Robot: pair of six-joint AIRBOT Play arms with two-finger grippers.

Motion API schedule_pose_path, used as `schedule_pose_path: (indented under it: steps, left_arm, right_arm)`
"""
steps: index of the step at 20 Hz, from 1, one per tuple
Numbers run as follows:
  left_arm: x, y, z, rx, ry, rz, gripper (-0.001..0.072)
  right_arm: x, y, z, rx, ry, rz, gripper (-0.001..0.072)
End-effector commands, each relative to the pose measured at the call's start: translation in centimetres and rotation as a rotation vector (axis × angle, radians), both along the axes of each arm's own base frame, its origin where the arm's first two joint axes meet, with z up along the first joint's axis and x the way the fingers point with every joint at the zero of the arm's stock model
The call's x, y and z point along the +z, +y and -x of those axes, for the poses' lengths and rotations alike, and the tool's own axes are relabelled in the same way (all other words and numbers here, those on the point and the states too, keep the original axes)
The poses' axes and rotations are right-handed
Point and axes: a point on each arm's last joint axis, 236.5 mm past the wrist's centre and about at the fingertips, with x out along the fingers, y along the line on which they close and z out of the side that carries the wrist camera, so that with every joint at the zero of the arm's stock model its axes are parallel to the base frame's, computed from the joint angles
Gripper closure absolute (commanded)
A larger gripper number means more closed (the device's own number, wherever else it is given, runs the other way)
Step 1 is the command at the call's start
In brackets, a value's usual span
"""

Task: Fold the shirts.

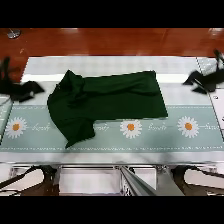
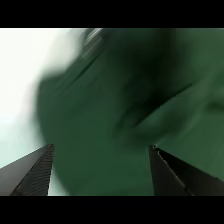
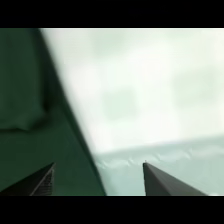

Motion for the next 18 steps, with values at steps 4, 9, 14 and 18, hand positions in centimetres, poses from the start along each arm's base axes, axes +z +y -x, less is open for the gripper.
schedule_pose_path:
  steps: [4,9,14,18]
  left_arm:
    - [-7.1,-2.6,9.3,0.25,0.165,0.398,0.0011]
    - [-8.4,-4.7,6.6,0.241,0.04,0.391,0.0011]
    - [-10.4,-8.0,5.8,0.14,0.075,0.348,0.0467]
    - [-8.0,-8.5,4.2,0.059,0.028,0.362,0.069]
  right_arm:
    - [-4.0,4.4,8.2,-0.134,-0.054,-0.255,0.0089]
    - [-4.6,6.2,8.4,-0.08,-0.048,-0.255,0.0089]
    - [-6.0,7.2,8.3,-0.065,-0.008,-0.26,0.0089]
    - [-8.1,7.4,8.9,-0.097,0.078,-0.283,0.0089]
